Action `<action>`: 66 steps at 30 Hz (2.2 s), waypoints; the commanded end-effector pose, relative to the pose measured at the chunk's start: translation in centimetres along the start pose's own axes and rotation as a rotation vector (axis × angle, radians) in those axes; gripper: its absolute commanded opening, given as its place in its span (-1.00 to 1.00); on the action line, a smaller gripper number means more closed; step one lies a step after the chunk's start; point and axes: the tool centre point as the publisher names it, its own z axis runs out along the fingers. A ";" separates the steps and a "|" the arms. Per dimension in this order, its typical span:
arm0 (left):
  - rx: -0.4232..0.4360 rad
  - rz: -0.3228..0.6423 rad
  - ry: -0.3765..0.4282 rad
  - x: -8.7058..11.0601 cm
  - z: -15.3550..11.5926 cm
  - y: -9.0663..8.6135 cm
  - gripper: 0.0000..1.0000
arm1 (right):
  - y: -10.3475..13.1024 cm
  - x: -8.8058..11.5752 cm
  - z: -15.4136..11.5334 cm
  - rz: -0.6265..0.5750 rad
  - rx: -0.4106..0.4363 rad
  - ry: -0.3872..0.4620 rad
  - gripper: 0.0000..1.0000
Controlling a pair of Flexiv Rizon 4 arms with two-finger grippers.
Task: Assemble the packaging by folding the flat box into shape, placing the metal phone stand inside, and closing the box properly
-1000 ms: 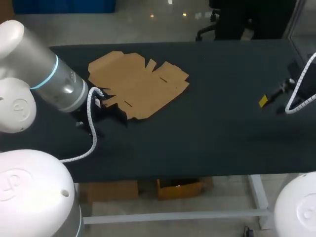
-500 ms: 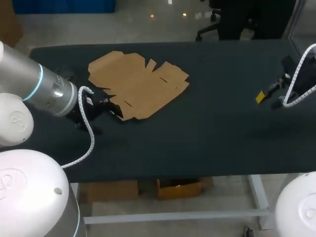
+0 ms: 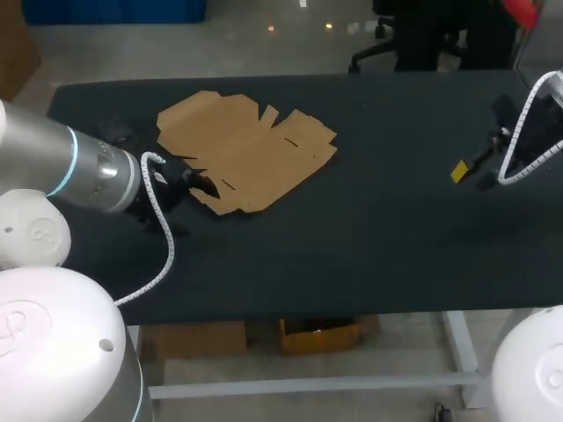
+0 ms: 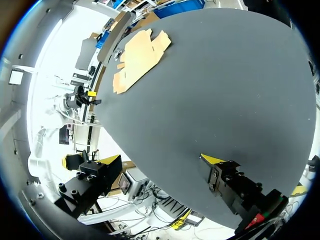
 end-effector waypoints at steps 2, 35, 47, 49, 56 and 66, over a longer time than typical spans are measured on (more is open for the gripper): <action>0.001 -0.002 -0.001 0.0 0.6 -0.3 1.00 | 1.2 -0.9 0.1 -0.014 0.046 0.022 1.00; 0.058 0.028 0.061 -0.6 3.2 -4.3 1.00 | 2.2 1.2 -2.0 0.077 -0.126 -0.110 1.00; 0.107 0.105 0.117 -1.3 4.0 -6.4 0.25 | 2.0 1.5 -2.6 0.087 -0.145 -0.111 1.00; 0.107 0.108 0.120 -1.3 4.2 -6.8 0.11 | 1.9 1.4 -2.6 0.093 -0.146 -0.105 1.00; 0.088 0.118 0.130 -1.6 5.1 -7.7 -0.07 | 1.8 1.4 -2.8 0.098 -0.148 -0.094 1.00; 0.073 0.114 0.155 -1.9 6.2 -8.8 -0.18 | 2.0 1.7 -2.7 0.104 -0.145 -0.091 1.00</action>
